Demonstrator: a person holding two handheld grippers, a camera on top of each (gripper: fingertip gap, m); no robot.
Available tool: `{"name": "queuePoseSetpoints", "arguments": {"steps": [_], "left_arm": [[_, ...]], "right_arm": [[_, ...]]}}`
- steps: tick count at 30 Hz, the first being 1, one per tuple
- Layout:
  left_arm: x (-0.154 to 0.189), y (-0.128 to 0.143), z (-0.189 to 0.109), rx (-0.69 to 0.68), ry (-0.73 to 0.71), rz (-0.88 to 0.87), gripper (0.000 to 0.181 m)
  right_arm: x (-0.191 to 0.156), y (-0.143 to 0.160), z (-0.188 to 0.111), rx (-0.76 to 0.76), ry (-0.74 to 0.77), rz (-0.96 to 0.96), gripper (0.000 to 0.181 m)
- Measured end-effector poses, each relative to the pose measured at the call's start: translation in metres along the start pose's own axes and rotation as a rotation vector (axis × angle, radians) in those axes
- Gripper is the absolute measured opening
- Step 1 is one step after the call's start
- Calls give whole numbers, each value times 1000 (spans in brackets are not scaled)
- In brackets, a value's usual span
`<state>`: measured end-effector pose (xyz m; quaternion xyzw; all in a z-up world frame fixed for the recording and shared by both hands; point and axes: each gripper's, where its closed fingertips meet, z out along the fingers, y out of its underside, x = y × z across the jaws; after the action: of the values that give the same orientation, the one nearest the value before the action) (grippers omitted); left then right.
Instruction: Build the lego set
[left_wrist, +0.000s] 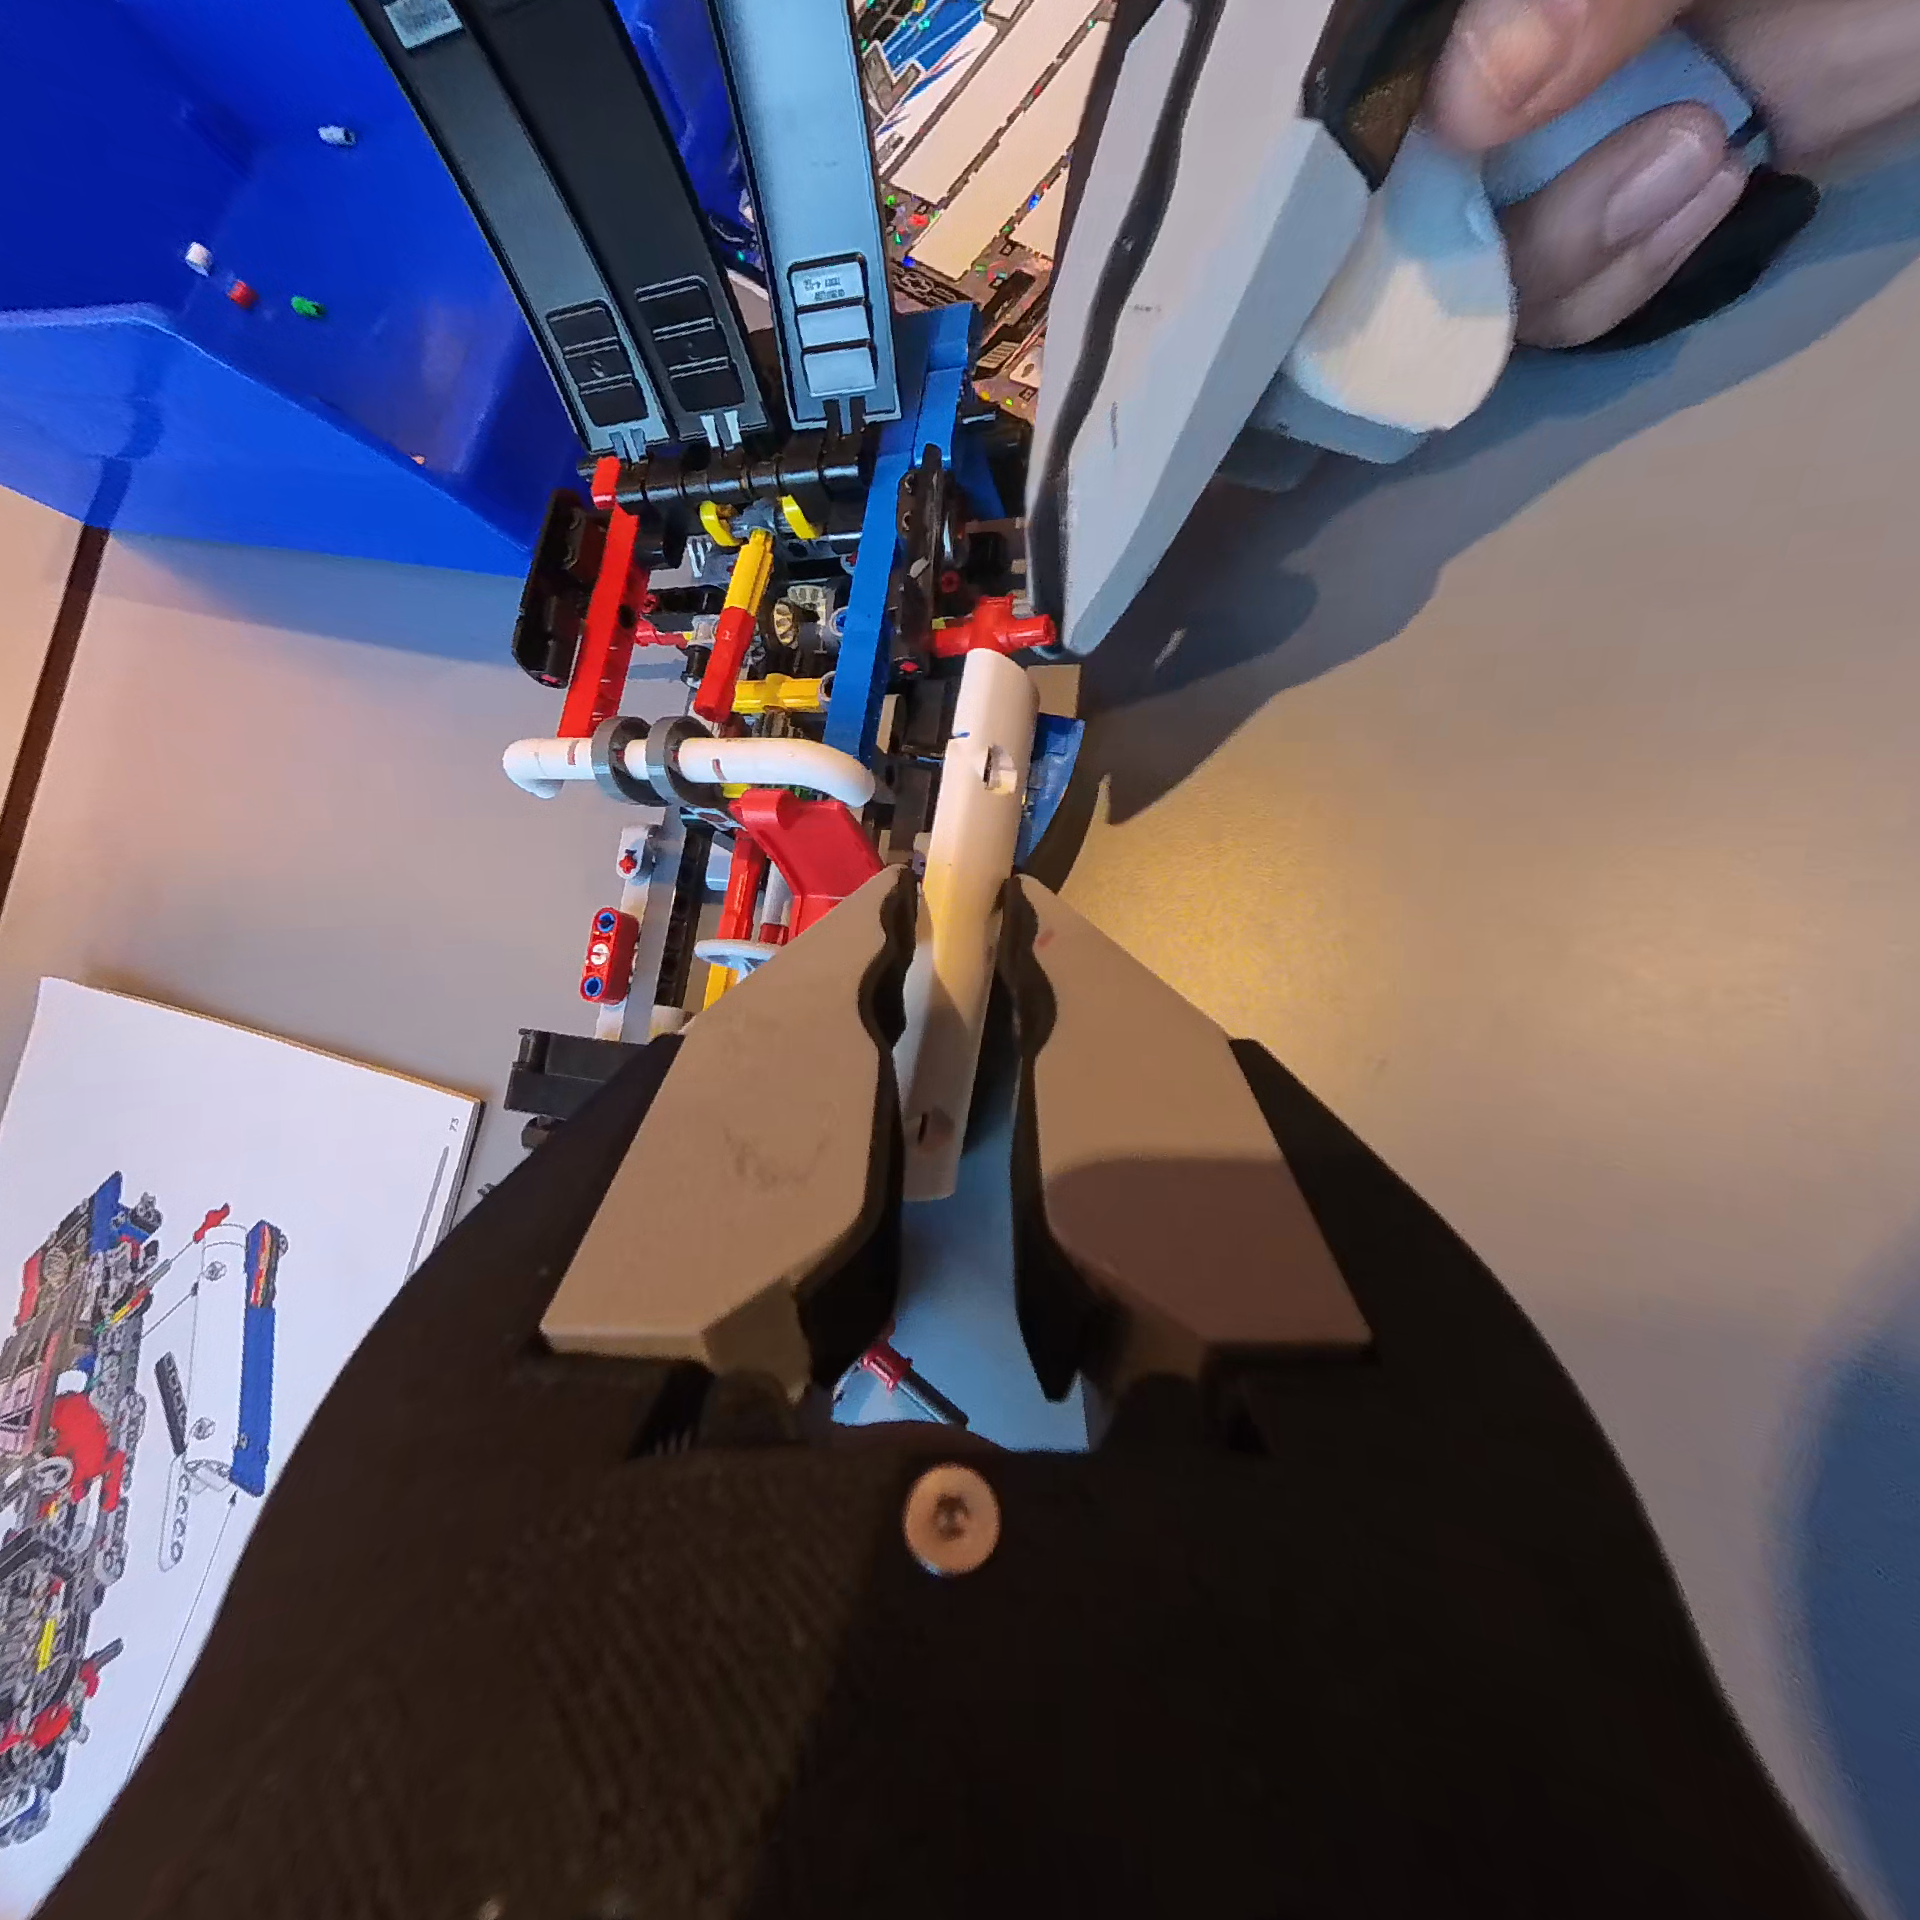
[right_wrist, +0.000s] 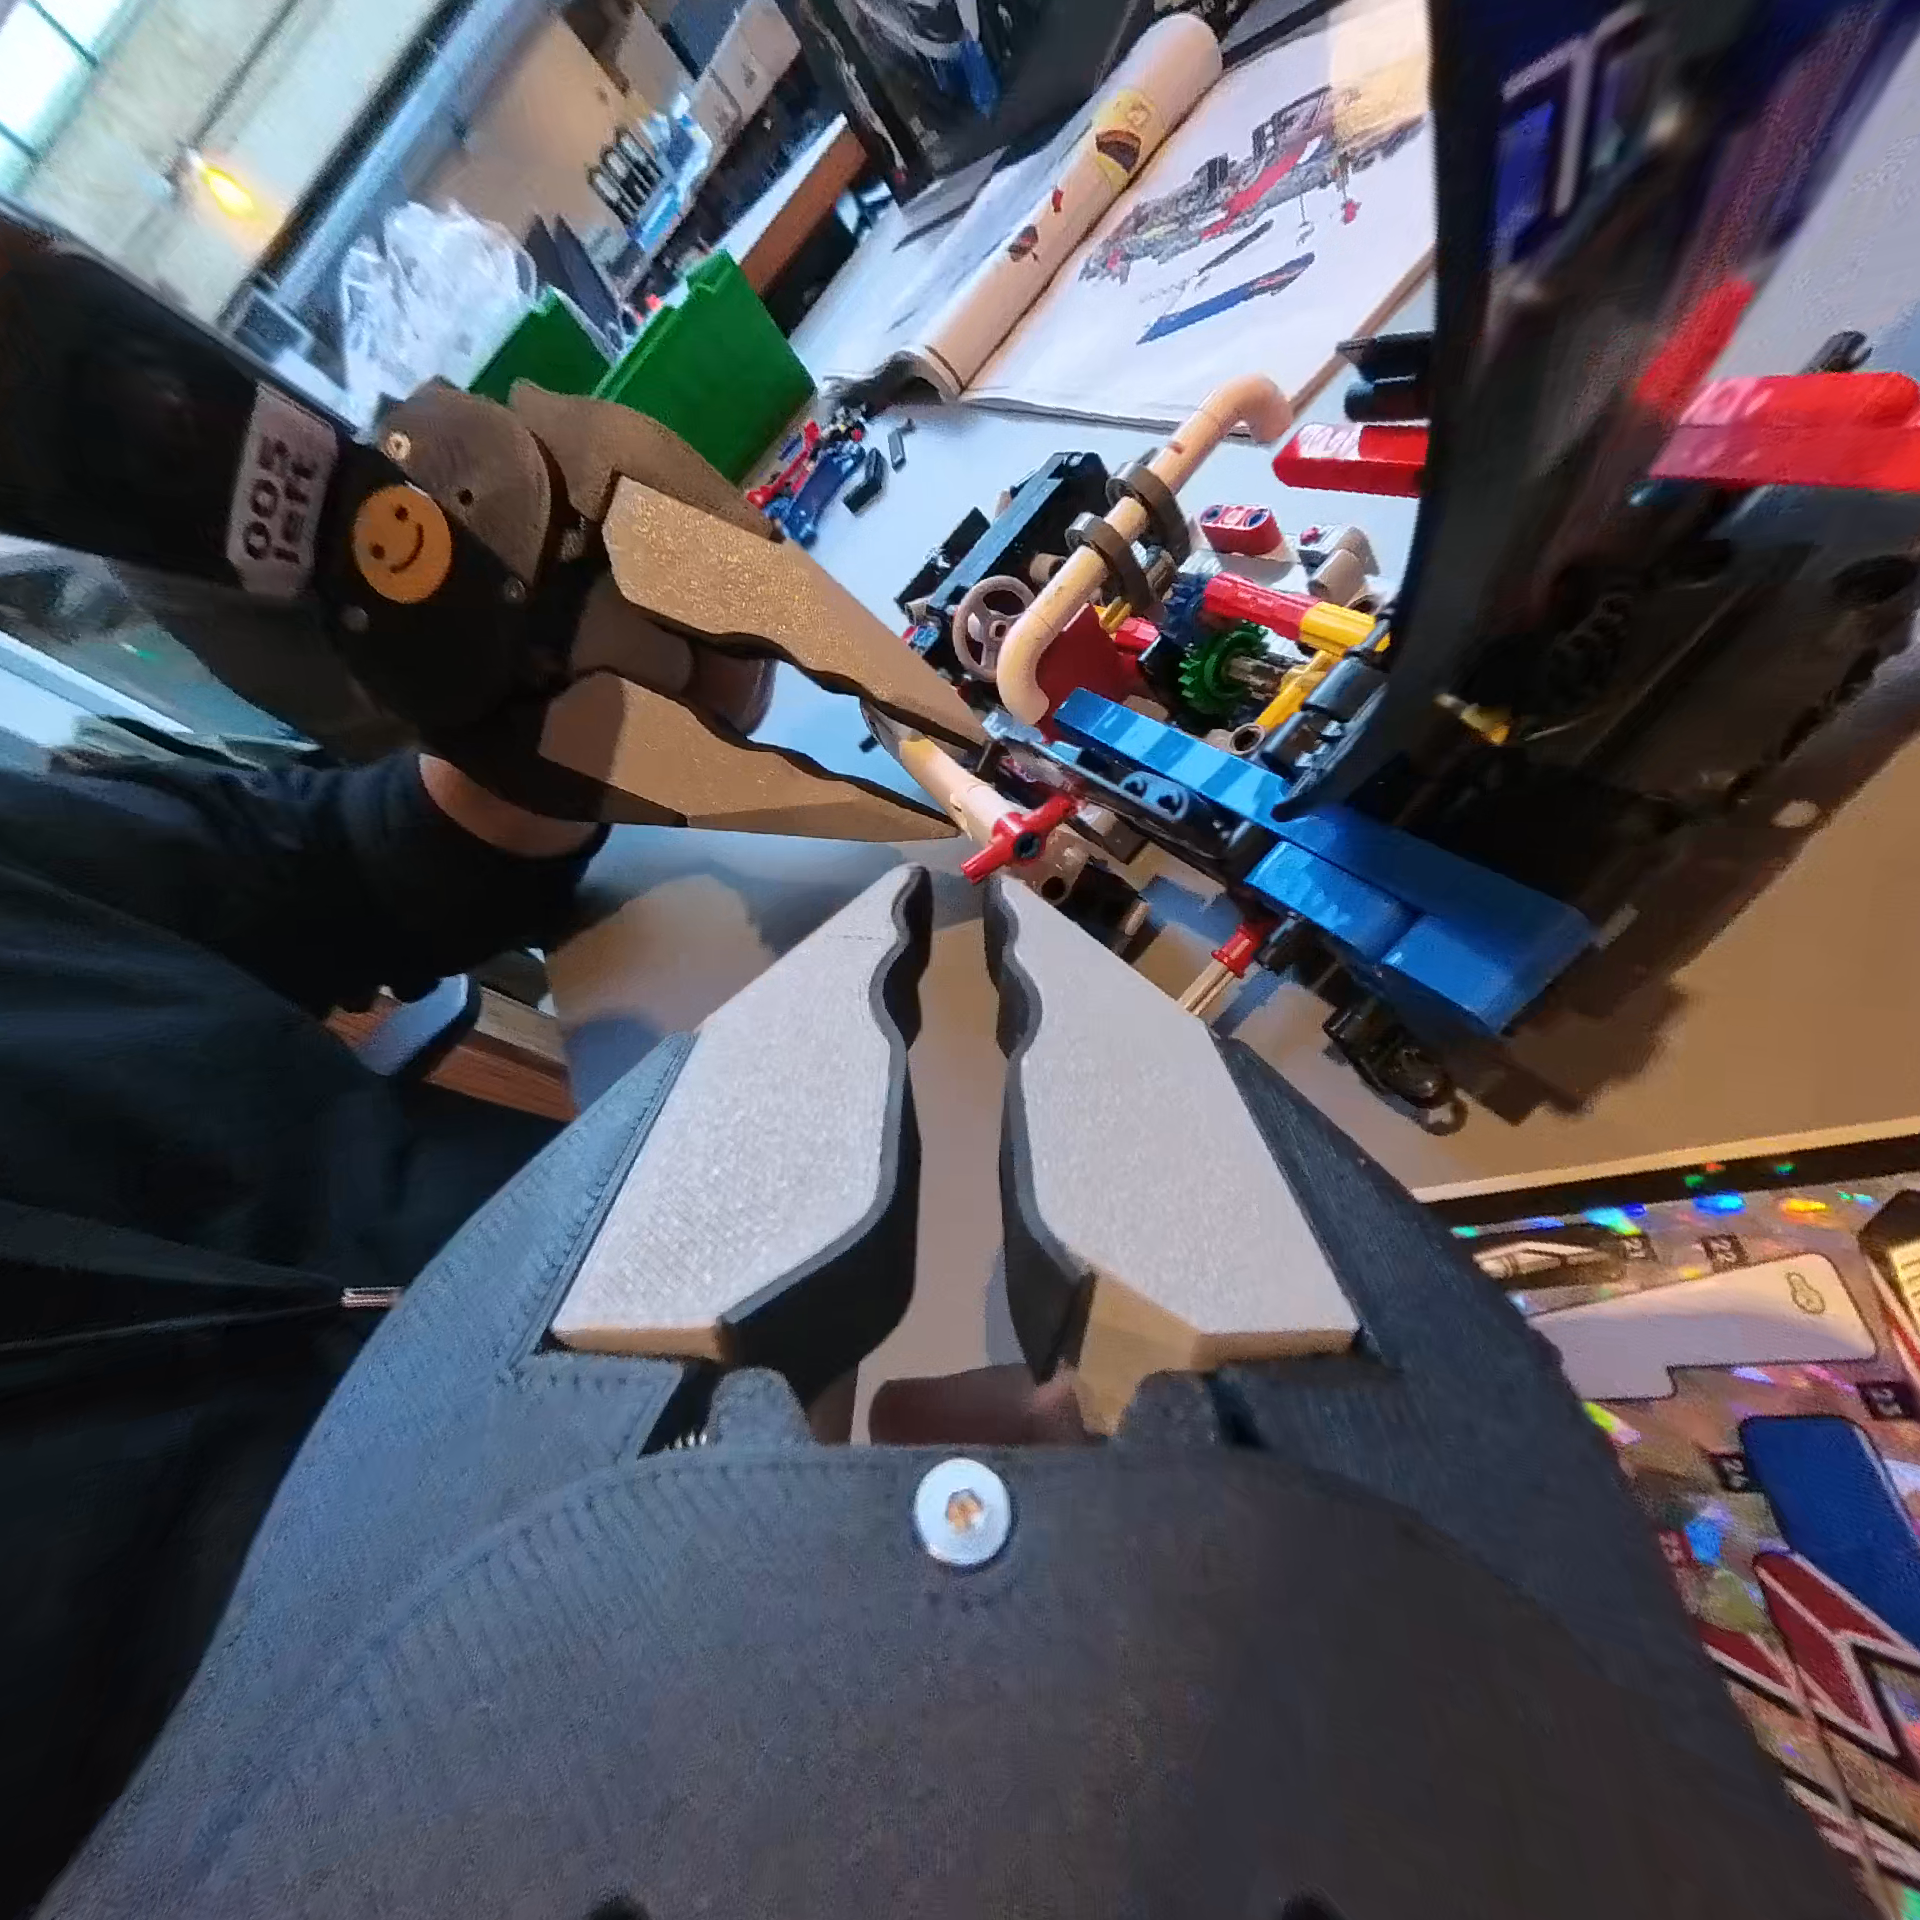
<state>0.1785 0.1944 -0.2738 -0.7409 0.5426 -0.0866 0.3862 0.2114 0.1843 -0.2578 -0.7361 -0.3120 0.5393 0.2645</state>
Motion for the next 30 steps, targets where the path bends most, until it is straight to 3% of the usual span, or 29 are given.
{"name": "queuePoseSetpoints", "arguments": {"steps": [27, 30], "left_arm": [[2, -1, 0, 24, 68, -55, 11], [3, -1, -1, 28, 72, -57, 11]], "right_arm": [[9, 8, 3, -47, 69, -18, 0], [6, 5, 1, -25, 38, -12, 11]]}}
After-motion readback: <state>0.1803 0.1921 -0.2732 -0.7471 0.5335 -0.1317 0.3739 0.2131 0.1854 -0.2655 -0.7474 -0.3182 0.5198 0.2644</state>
